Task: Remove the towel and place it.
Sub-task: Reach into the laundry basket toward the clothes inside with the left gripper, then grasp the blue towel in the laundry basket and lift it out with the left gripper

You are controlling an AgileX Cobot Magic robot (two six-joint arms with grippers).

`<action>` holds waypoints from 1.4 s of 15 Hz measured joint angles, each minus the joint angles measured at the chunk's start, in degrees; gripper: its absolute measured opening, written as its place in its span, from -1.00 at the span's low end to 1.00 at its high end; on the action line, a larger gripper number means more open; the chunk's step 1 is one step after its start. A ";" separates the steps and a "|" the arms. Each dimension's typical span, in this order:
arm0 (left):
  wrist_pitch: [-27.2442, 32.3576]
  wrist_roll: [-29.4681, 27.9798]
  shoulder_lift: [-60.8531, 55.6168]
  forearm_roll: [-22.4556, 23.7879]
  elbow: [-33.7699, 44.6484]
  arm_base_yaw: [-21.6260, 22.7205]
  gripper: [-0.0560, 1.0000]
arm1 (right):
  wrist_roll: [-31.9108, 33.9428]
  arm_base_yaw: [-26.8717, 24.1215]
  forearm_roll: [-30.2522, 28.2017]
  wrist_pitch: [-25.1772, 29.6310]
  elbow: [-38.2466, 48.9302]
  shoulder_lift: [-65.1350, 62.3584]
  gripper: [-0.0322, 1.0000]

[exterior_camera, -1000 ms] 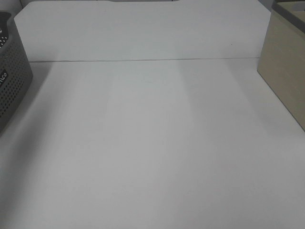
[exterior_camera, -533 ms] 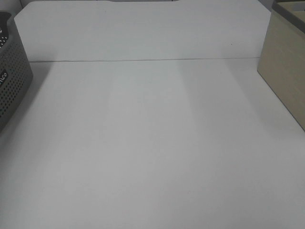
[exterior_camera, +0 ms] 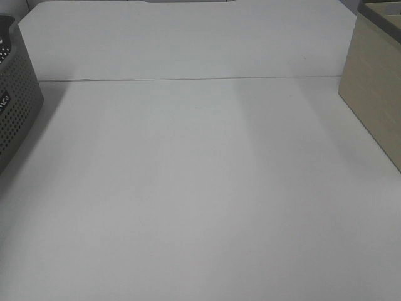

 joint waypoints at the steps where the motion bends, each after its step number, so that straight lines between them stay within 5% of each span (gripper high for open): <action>1: -1.20 0.00 2.01 0.80 0.00 0.00 0.83 | 0.00 0.00 0.00 0.00 0.00 0.00 0.42; 6: -1.03 0.00 6.19 2.46 -0.06 0.00 0.71 | 0.00 0.00 0.00 0.00 0.00 0.00 0.42; 12: 0.69 0.00 6.19 3.32 -0.06 0.00 -0.27 | 0.00 0.00 0.00 0.00 0.00 0.00 0.42; 16: 0.97 -1.09 6.19 4.24 -0.06 0.46 -0.41 | 0.00 0.00 0.00 0.00 0.00 0.00 0.42; 18: 1.09 -1.09 6.07 4.81 -0.06 0.46 -0.85 | 0.00 0.00 0.00 0.00 0.00 0.00 0.42; 21: -0.40 -1.09 5.21 4.70 -0.06 0.46 -0.89 | 0.00 0.00 0.00 0.00 0.00 0.00 0.42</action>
